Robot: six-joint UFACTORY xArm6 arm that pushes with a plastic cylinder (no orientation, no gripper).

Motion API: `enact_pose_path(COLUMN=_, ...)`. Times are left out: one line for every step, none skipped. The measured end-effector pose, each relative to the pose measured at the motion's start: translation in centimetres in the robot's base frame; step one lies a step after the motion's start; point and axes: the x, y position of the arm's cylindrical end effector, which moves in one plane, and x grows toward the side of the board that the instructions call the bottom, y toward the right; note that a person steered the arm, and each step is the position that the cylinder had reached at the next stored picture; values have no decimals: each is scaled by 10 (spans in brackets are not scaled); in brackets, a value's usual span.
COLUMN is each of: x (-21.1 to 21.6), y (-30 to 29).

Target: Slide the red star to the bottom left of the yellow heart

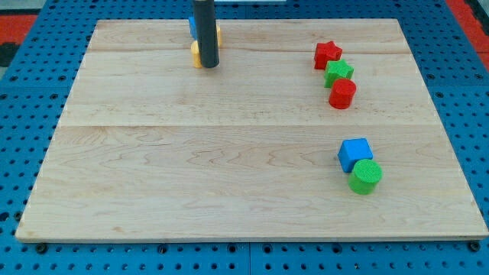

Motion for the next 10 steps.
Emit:
enact_pose_path(x=-11, y=0)
enact_pose_path(x=-19, y=10)
enact_pose_path(x=-19, y=38)
enact_pose_path(x=-19, y=44)
enact_pose_path(x=-19, y=44)
enact_pose_path(x=-23, y=44)
enact_pose_path(x=-24, y=55)
enact_pose_path(x=-62, y=98)
enact_pose_path(x=-68, y=168)
enact_pose_path(x=-42, y=232)
